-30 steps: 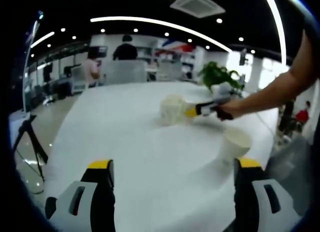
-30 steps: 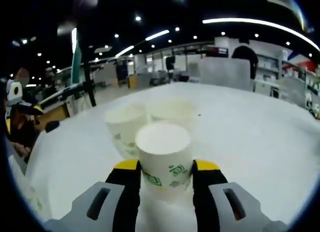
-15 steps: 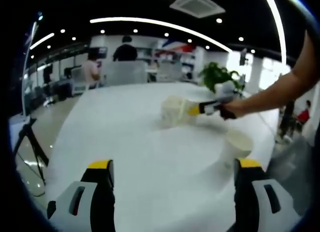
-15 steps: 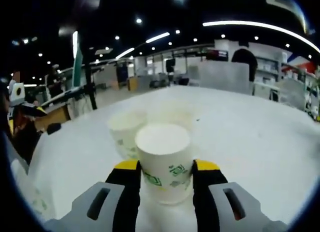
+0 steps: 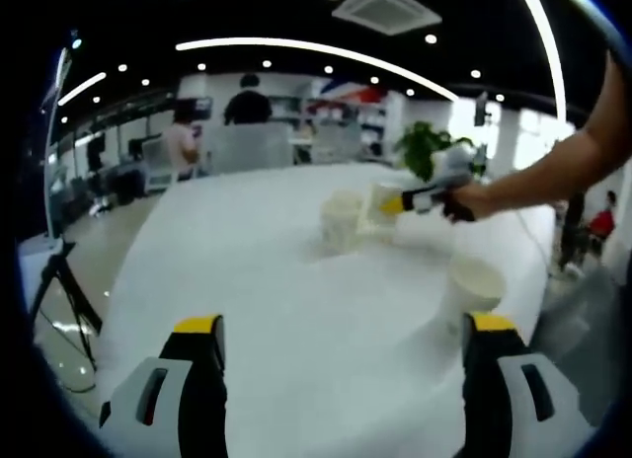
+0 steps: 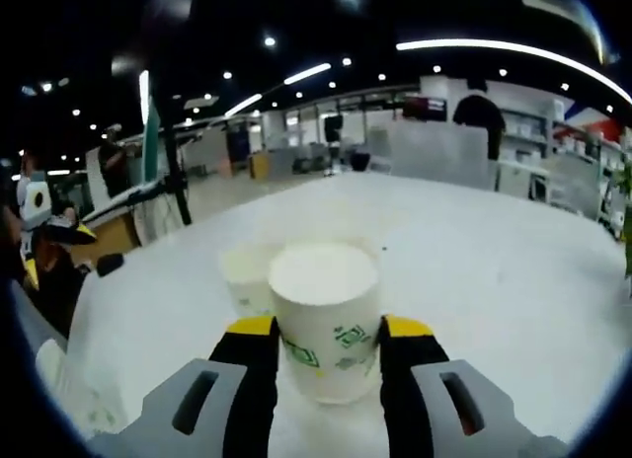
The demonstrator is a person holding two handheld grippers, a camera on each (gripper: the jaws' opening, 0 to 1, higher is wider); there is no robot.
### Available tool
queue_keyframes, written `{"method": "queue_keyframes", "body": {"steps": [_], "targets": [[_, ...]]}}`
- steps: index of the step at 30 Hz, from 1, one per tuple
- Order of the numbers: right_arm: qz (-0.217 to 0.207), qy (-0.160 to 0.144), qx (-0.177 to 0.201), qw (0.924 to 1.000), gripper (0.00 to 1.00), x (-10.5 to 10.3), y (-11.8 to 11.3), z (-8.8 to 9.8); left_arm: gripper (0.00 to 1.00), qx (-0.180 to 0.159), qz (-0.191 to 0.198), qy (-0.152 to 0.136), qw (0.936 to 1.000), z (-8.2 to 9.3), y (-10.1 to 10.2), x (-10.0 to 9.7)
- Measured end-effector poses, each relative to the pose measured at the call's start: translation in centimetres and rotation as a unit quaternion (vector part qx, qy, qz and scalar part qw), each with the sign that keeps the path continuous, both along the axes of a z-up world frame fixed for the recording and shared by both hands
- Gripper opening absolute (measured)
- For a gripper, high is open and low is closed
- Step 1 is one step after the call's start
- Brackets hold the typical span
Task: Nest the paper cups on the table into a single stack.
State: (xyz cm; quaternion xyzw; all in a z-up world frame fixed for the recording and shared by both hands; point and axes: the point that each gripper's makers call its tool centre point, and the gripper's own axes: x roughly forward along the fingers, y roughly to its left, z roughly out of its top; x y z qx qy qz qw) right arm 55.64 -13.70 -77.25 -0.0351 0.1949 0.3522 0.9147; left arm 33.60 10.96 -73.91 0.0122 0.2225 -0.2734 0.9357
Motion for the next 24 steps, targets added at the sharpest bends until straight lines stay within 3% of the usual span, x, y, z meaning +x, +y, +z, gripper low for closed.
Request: {"method": "queue_keyframes", "body": {"steps": [24], "targets": [[0.006,-0.009,-0.002,0.9999,0.37,0.4,-0.3,5.8,0.98,-0.011,-0.007,0.012,0.9998,0.6,0.2,0.0]]}}
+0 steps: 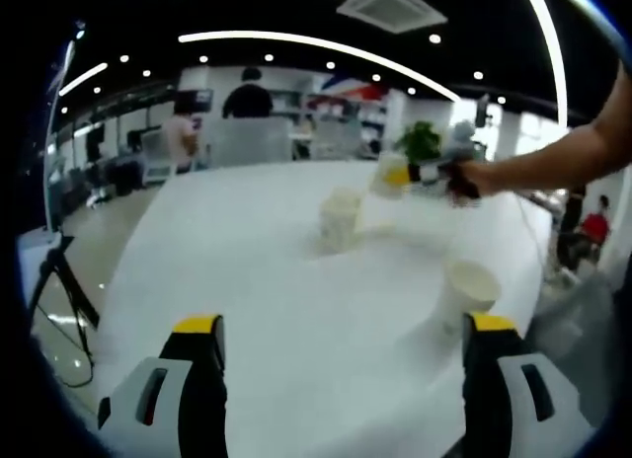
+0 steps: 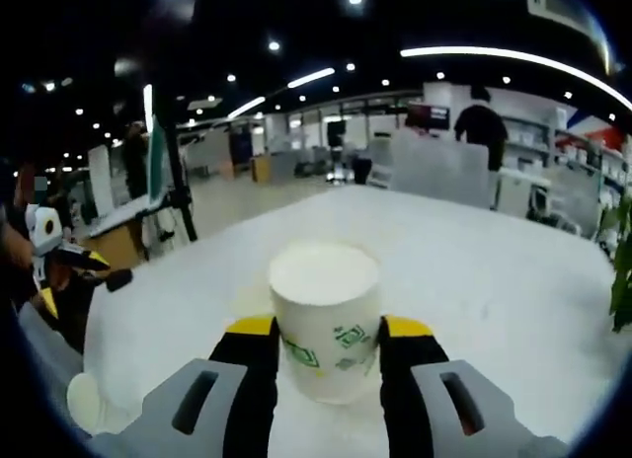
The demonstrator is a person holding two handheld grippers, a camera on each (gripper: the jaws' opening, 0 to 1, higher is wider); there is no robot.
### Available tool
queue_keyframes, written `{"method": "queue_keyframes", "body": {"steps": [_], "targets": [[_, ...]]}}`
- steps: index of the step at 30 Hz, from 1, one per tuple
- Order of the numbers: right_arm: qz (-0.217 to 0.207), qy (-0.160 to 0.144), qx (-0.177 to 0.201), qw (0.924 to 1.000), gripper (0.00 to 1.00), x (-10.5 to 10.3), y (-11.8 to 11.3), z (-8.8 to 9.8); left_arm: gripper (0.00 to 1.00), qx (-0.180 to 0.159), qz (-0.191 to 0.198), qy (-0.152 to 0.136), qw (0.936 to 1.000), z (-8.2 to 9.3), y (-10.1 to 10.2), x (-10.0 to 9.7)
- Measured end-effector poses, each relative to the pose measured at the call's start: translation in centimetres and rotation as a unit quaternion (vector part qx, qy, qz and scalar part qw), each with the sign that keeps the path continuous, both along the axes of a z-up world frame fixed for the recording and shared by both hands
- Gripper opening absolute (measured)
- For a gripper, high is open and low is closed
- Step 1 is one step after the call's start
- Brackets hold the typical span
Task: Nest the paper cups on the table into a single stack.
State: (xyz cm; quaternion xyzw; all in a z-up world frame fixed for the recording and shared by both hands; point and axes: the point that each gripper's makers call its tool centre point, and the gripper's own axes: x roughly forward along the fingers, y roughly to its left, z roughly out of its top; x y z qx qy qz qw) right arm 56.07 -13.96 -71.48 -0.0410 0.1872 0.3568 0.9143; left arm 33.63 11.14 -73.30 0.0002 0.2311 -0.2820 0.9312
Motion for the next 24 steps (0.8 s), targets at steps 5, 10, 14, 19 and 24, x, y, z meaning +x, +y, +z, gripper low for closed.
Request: {"method": "queue_keyframes", "body": {"steps": [5,10,14,19,24], "targets": [[0.004,-0.002,-0.004,1.0,0.37,-0.1,0.1,0.5,0.98,-0.001,-0.002,0.002,1.0,0.1,0.1,0.1],[0.003,0.0,-0.005,1.0,0.37,-0.3,0.0,0.7,0.98,-0.009,0.002,0.002,1.0,0.4,0.3,0.2],[0.003,0.001,-0.004,1.0,0.37,-0.6,0.0,0.8,0.98,-0.02,0.005,0.001,0.9998,0.7,0.2,0.3],[0.01,0.0,0.002,0.9999,0.37,-1.3,0.6,1.4,0.98,-0.021,0.001,0.002,0.9998,0.8,-0.1,0.2],[0.024,-0.002,0.001,0.9997,0.37,-2.8,1.4,1.8,0.98,-0.026,-0.005,-0.004,0.9996,1.5,-0.7,0.3]]}}
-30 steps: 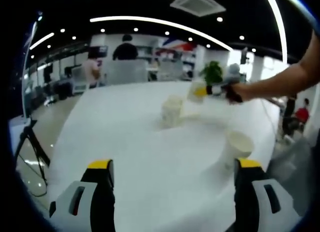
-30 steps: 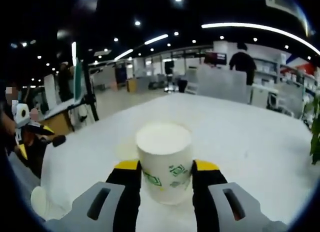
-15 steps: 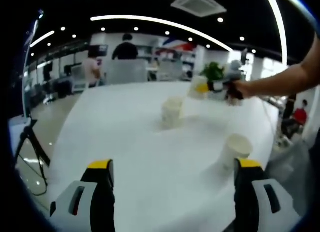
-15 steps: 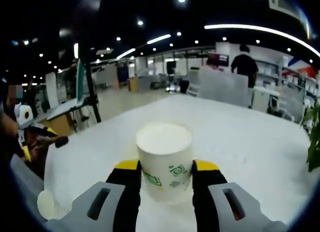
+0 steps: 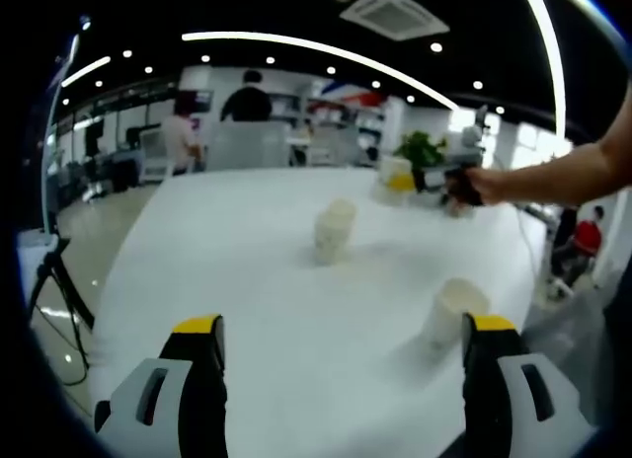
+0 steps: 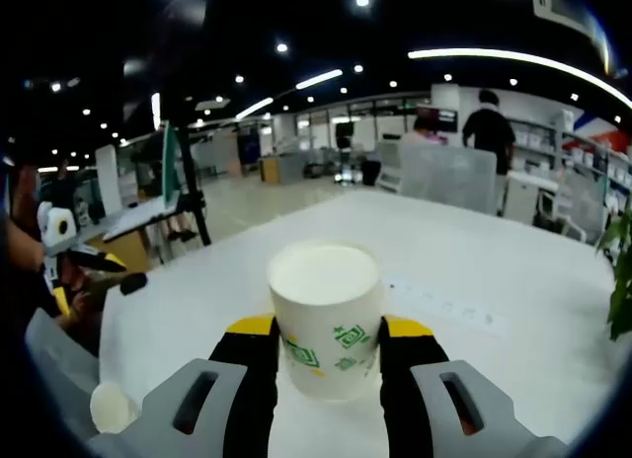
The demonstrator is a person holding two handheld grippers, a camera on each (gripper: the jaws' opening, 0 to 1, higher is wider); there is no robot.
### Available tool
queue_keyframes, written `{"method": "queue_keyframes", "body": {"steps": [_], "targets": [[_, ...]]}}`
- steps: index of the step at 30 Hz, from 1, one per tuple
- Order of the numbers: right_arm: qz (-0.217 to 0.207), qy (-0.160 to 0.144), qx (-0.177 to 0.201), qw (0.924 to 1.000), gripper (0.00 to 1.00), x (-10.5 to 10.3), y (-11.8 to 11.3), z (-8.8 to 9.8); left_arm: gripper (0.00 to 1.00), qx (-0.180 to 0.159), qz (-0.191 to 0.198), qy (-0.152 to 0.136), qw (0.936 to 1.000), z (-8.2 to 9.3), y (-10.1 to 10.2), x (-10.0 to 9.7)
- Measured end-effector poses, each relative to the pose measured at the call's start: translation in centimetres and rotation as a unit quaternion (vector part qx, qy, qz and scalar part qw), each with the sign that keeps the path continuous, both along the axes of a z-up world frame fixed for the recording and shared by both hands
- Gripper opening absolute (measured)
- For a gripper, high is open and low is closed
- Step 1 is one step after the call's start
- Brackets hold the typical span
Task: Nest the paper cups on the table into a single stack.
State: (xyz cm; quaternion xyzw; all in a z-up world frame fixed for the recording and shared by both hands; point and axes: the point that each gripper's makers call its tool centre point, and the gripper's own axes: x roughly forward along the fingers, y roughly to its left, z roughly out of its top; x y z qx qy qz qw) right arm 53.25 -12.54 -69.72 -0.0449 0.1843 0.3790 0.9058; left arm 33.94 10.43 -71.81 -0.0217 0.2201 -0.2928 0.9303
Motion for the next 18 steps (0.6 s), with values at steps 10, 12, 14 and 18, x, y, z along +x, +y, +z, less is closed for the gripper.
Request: {"method": "queue_keyframes", "body": {"steps": [10,12,14,18], "targets": [[0.019,0.007,0.008,0.9998,0.37,-3.7,1.4,0.4,0.98,0.0,-0.028,-0.021,0.9994,1.6,-1.9,0.1],[0.025,0.007,0.005,0.9997,0.38,-4.6,1.6,0.5,0.98,-0.001,-0.035,-0.027,0.999,2.2,-2.3,0.2],[0.029,0.006,0.003,0.9996,0.38,-5.3,1.8,0.7,0.98,-0.002,-0.036,-0.033,0.9988,2.6,-2.6,0.4],[0.038,0.005,0.002,0.9993,0.38,-6.6,2.1,0.9,0.98,-0.012,-0.044,-0.04,0.9982,3.4,-3.7,0.7]]}}
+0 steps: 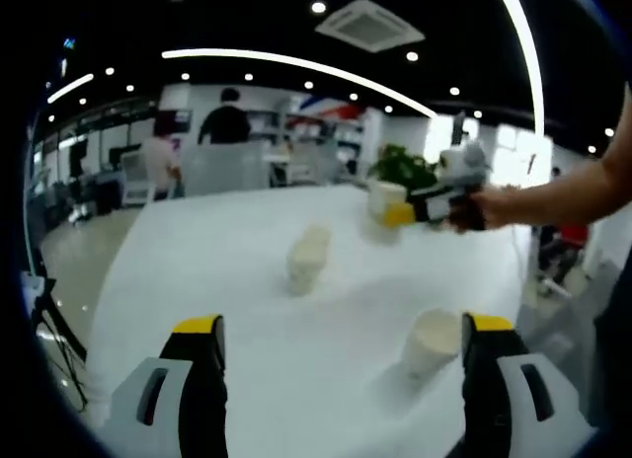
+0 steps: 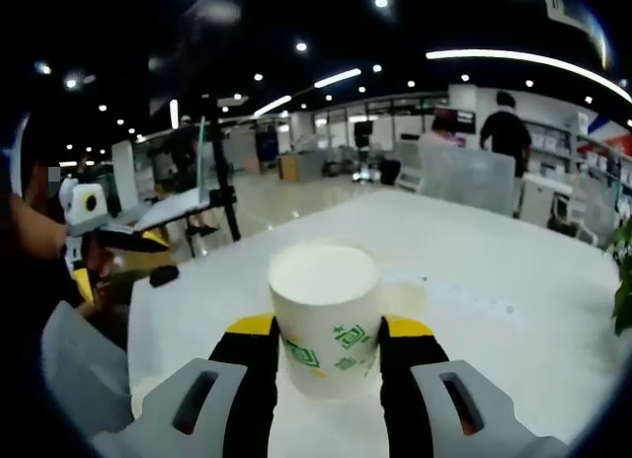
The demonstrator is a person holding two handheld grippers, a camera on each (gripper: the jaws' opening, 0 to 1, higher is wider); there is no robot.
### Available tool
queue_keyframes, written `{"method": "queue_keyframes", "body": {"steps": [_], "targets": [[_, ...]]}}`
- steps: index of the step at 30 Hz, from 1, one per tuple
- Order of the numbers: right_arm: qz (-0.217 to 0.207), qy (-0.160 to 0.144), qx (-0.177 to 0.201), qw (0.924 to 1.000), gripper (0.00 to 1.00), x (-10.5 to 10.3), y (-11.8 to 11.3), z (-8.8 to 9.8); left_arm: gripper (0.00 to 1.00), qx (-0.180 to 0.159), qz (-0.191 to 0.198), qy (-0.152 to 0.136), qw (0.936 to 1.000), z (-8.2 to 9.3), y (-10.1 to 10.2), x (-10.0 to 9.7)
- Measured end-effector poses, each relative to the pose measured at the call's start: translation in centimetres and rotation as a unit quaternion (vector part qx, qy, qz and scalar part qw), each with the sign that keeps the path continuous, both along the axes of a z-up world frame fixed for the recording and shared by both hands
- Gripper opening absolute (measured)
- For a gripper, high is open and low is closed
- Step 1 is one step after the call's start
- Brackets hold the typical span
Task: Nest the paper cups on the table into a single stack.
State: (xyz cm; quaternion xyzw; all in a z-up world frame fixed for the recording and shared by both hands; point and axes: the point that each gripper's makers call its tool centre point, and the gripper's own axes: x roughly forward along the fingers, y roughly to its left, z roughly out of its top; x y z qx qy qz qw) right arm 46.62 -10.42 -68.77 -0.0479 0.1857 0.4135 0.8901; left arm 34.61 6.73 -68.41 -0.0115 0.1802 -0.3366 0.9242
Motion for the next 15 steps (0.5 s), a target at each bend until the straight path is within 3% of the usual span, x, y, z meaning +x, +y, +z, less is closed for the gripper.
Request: {"method": "queue_keyframes", "body": {"steps": [7,15], "targets": [[0.015,-0.002,0.005,0.9999,0.38,-2.7,0.7,1.2,0.93,0.006,-0.016,-0.016,0.9997,1.3,-1.7,0.1],[0.025,-0.007,0.015,0.9995,0.38,-5.6,1.6,2.4,0.84,-0.01,-0.011,-0.035,0.9993,4.0,-2.8,0.6]]}}
